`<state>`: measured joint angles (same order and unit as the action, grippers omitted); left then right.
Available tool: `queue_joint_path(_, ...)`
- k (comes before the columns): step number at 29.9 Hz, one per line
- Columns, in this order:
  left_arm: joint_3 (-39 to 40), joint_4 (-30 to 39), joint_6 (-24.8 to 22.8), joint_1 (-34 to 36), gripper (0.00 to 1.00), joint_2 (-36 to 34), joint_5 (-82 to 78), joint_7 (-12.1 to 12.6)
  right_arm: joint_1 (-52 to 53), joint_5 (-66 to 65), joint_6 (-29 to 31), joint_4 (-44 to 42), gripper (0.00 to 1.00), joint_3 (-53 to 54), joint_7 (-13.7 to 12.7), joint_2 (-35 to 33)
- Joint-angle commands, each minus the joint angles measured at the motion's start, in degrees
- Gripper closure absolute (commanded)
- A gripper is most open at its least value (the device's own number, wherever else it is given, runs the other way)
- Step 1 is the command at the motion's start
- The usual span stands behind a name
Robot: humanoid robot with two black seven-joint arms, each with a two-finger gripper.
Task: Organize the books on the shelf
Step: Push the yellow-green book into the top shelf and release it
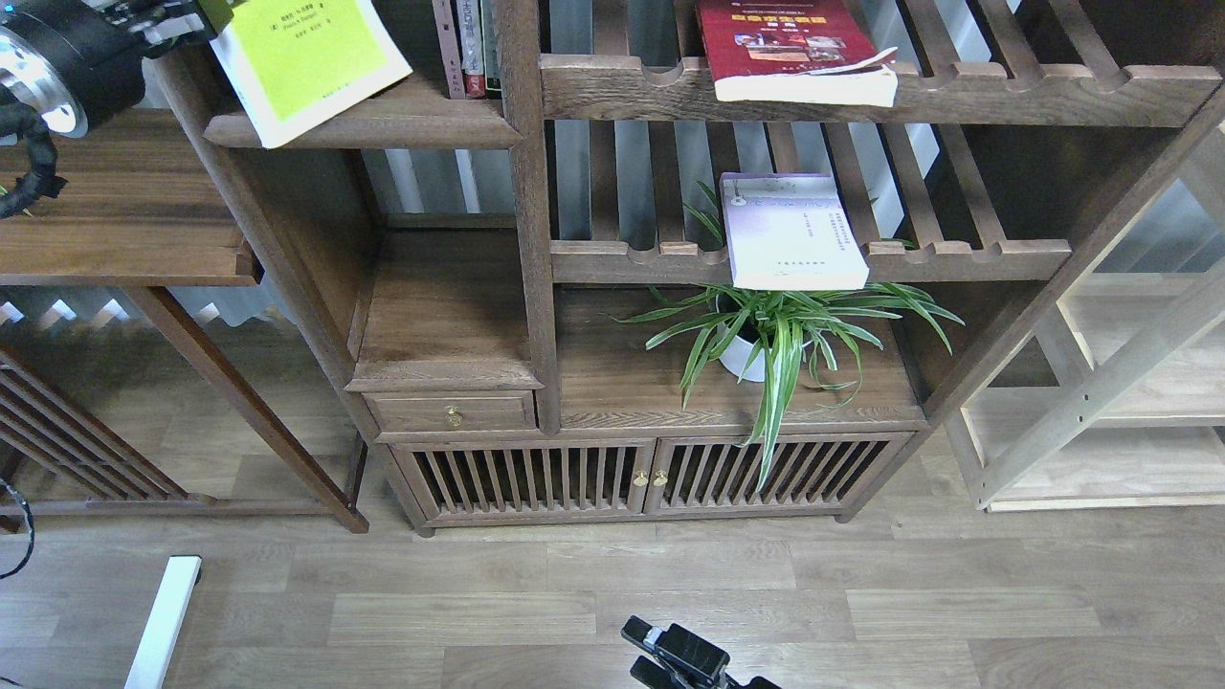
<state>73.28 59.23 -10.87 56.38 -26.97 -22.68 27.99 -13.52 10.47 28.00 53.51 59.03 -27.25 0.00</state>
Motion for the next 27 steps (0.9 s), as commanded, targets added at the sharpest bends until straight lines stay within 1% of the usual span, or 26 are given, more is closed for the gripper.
queue_joint_path(1,-0.3,-1.7,0.8,2.9,0.97,1.2,0.0,0.0,-0.5,0.7,0.0,0.0,0.19,-0.4,0.0,0.0)
queue_joint_path(5,-1.2,-2.4,3.7,5.4,0.97,4.3,-0.3,0.0,-0.9,1.8,0.0,0.0,0.19,-0.5,-0.1,0.0)
queue_joint_path(11,-2.3,-3.9,3.8,5.9,0.97,7.1,-5.2,0.0,-1.1,4.6,0.0,0.9,0.19,-1.2,-0.3,-0.7)
queue_joint_path(18,-3.2,-5.6,3.8,7.9,0.97,7.6,-6.4,0.0,-0.7,6.9,0.0,1.3,0.18,-1.9,-0.3,-2.4)
queue_joint_path(27,-4.5,-7.6,3.1,10.2,0.96,5.5,-8.4,0.0,-0.5,7.1,0.0,1.8,0.18,-2.0,-0.3,-2.4)
